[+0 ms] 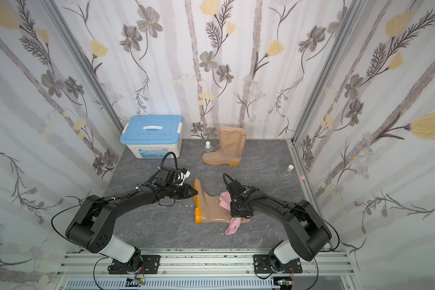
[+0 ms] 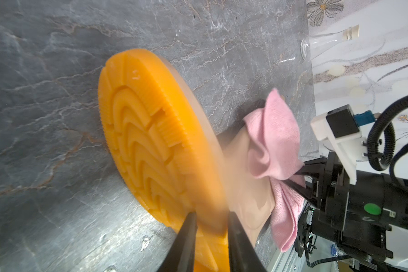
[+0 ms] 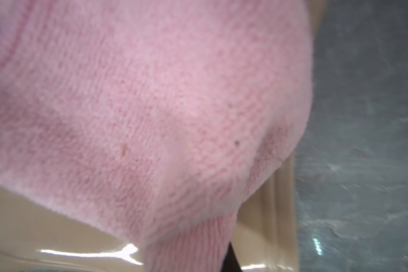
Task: Wipe the rubber boots with a cloth
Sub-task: Wipe the dirt off the rubber boot.
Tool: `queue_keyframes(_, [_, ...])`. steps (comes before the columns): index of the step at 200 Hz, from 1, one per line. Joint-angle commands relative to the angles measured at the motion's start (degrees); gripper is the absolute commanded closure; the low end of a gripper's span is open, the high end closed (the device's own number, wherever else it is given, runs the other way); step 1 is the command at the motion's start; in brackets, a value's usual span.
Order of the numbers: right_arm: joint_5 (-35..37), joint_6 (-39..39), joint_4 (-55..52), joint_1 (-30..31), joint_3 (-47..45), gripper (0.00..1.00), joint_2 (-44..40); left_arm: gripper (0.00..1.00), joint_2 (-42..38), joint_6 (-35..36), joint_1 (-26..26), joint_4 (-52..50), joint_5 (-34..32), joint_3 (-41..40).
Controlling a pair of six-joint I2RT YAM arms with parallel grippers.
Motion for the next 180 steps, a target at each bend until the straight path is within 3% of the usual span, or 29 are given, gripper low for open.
queue_keyframes(1, [6.1, 1.1, -6.9, -3.1, -1.6, 1.0, -4.6, 0.73, 0.4, 0.5, 0.2, -2.6, -3.0, 0.1])
queue_keyframes(24, [0.1, -2.6, -0.9, -1.0, -0.1, 1.0, -6.2, 0.73, 0.3, 0.5, 0.2, -2.7, -2.9, 0.1])
queue_keyframes(60, [-0.4, -2.3, 5.4, 17.0, 13.8, 1.0, 4.7, 0.73, 0.0, 0.7, 0.2, -3.0, -3.1, 0.0])
queue_keyframes(85, [-4.3, -3.8, 10.8, 22.9, 18.6, 1.0, 12.2, 0.73, 0.0, 0.8, 0.2, -3.0, -3.1, -0.1])
queue_keyframes(106, [-6.0, -3.1, 12.0, 23.4, 16.1, 1.0, 13.7, 0.73, 0.2, 0.8, 0.2, -2.9, -3.1, 0.0])
queue_keyframes(134, [3.5, -0.2, 6.3, 22.2, 7.8, 1.0, 9.2, 0.73, 0.6, 0.8, 0.3, -2.7, -2.9, 0.1])
queue_keyframes(180, [17.8, 6.6, -7.1, 12.9, -5.2, 1.0, -9.5, 0.72, 1.1, 0.7, 0.7, -2.2, -2.1, 0.2])
